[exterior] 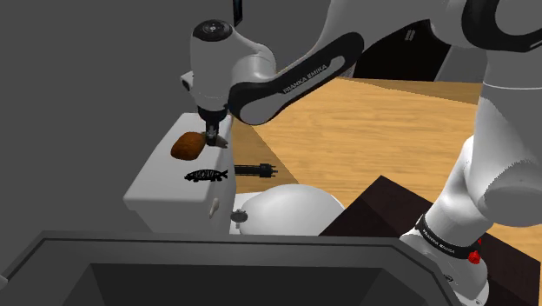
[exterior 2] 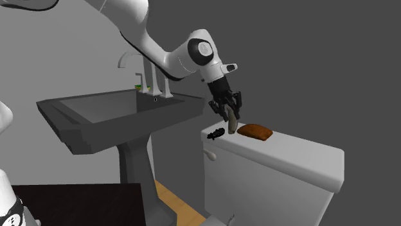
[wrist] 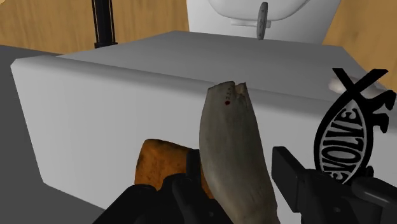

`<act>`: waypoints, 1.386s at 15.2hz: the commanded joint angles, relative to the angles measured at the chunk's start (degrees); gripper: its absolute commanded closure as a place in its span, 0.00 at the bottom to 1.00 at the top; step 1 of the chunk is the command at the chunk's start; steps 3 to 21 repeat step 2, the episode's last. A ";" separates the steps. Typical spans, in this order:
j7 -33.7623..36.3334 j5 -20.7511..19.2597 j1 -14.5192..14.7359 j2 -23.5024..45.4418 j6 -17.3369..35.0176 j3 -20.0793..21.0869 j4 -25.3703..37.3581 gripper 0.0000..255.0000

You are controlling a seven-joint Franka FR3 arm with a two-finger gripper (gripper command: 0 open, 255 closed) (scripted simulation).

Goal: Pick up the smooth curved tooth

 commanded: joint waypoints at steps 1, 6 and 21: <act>-0.50 0.46 -0.11 -0.44 -0.61 0.15 0.25 1.00; -0.50 0.45 -0.10 -0.44 -0.61 0.15 0.26 1.00; -0.50 0.45 -0.10 -0.44 -0.61 0.15 0.26 1.00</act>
